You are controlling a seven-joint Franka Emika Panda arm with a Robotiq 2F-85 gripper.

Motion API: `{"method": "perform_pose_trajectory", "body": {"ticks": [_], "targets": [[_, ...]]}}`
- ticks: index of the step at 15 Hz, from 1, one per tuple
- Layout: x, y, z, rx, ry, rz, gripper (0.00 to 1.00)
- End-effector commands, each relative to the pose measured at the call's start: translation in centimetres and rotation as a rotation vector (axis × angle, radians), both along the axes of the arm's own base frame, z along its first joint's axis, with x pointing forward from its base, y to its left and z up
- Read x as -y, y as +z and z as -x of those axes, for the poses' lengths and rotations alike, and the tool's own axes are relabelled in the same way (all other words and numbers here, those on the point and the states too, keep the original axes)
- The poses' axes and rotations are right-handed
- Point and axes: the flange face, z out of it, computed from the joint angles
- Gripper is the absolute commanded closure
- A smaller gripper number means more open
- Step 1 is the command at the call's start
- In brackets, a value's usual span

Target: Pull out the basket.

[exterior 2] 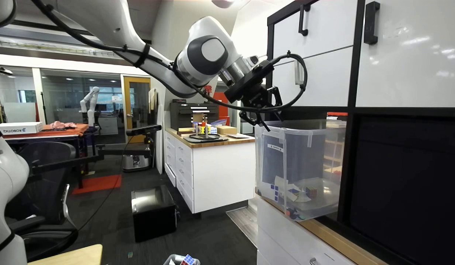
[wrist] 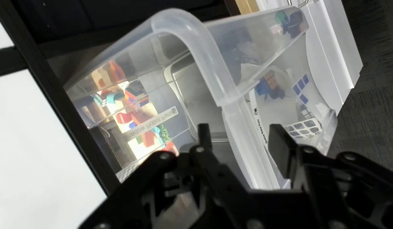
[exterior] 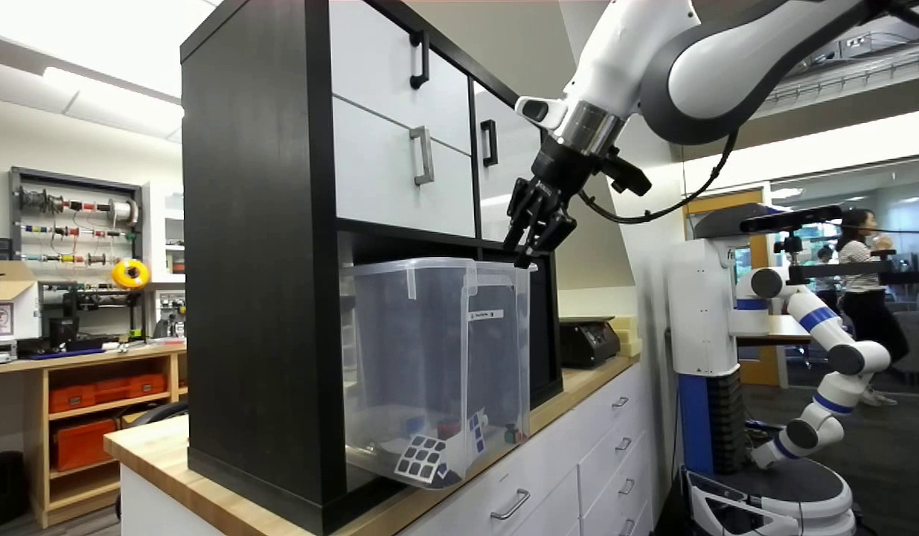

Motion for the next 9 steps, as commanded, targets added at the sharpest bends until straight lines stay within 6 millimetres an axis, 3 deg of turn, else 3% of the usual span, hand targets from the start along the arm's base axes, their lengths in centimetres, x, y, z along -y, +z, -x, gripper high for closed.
{"method": "perform_pose_trajectory", "body": {"ticks": [1, 4, 9], "targets": [[0.8, 1.5, 2.7, 0.020, -0.016, -0.006, 0.19], [1.0, 2.3, 3.4, 0.013, -0.040, -0.008, 0.00], [1.1, 4.0, 4.5, -0.157, -0.141, -0.018, 0.00]]}}
